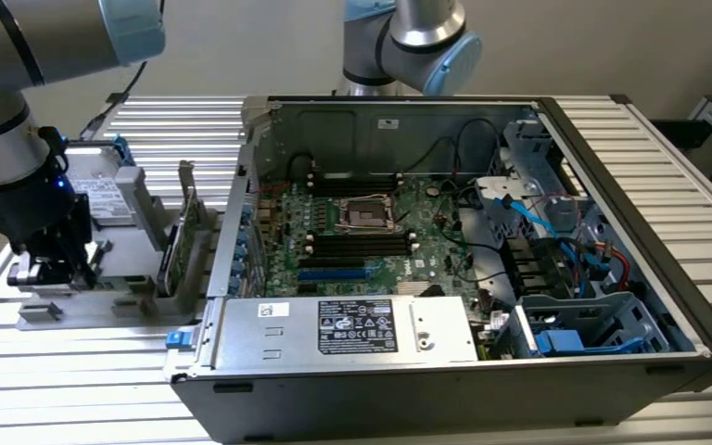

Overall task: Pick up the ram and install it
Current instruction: 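Pick up the ram and move it above insertion slot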

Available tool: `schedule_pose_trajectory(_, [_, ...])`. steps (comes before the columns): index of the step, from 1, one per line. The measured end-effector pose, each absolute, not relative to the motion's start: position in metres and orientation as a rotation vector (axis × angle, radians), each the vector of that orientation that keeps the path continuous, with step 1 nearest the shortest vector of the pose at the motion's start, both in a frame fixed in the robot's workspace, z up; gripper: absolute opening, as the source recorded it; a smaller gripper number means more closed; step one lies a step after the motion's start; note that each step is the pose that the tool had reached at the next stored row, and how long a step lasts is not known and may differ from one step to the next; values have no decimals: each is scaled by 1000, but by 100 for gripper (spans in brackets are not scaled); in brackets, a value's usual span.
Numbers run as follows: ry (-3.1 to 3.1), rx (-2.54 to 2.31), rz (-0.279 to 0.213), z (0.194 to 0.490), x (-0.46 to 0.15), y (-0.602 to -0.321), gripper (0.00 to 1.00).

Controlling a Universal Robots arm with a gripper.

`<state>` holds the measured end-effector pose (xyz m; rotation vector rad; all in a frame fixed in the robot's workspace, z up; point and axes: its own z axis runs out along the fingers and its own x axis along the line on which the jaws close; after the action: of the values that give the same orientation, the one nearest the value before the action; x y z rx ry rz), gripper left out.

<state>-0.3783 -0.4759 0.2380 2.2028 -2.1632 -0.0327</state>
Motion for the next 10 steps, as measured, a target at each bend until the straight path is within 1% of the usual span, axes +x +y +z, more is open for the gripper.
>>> schedule_pose_trajectory(10, [-2167, 2199, -33, 257, -378, -475, 13])
